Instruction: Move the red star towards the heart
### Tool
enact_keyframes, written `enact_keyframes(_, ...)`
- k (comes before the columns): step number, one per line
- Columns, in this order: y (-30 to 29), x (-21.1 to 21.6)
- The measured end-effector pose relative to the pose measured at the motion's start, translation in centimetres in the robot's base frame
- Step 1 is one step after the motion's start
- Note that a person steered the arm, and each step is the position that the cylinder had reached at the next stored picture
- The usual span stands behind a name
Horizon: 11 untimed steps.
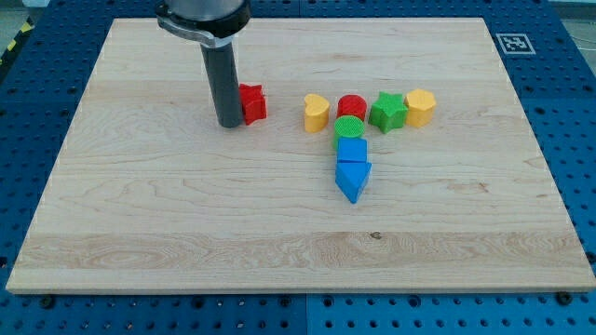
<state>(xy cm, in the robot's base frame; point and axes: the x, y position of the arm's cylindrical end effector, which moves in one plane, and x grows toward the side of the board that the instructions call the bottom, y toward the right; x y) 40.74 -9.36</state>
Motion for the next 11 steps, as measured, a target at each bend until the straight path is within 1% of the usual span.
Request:
enact_keyframes(4,3.9,0.2)
enact_keyframes(5,2.9,0.2)
enact_keyframes(6,-2.3,-0.4)
enact_keyframes(7,-4.1,-5.3)
enact_keyframes(8,-1.7,-7.9)
enact_keyframes(9,2.2,-6.8)
enact_keyframes(10,4.0,-6.1)
enact_keyframes(11,4.0,-6.1)
